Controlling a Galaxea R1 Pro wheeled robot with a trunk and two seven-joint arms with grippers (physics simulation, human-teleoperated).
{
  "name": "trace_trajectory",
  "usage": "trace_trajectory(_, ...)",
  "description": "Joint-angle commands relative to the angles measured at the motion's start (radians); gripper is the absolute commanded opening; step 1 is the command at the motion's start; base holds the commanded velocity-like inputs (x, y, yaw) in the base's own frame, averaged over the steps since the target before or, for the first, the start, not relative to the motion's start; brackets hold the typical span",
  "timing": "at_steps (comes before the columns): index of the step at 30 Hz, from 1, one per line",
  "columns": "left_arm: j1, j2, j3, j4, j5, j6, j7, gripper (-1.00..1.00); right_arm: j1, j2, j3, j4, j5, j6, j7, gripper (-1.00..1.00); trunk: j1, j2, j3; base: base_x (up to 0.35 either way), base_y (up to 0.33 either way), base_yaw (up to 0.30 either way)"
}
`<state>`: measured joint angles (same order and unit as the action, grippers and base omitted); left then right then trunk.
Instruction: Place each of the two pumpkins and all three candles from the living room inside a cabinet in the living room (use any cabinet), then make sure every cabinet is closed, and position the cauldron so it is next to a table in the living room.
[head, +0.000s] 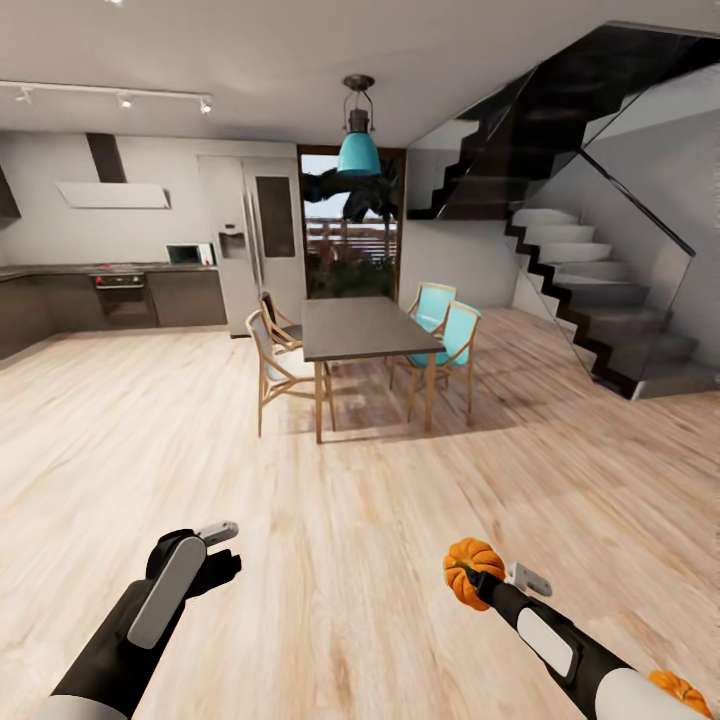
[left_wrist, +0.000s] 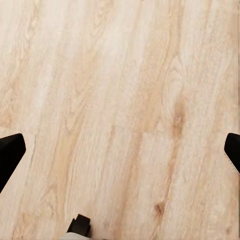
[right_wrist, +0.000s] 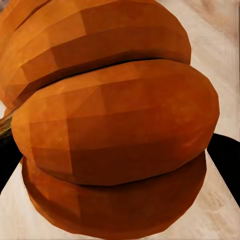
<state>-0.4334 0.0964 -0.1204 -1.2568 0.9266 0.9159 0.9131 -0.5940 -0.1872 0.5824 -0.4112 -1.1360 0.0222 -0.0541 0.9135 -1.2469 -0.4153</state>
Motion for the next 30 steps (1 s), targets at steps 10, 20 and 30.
trace_trajectory(10,-0.001,0.002,-0.002,-0.001,0.009,0.001,0.01,1.0,-0.001,-0.003,0.005,-0.004,-0.003,-0.005,-0.003,-1.0,0.001,-0.001,-0.007,0.34,0.0,-0.118)
trace_trajectory(20,-0.001,0.002,-0.002,-0.001,0.009,0.001,0.01,1.0,-0.001,-0.004,0.005,-0.003,-0.005,-0.004,-0.003,-1.0,0.001,-0.001,-0.007,0.232,0.0,-0.28)
trace_trajectory(30,-0.001,0.002,-0.002,-0.001,0.009,0.001,0.01,1.0,-0.001,-0.005,0.005,-0.003,-0.034,-0.001,-0.003,-1.0,0.001,-0.001,-0.007,0.054,0.0,-0.29)
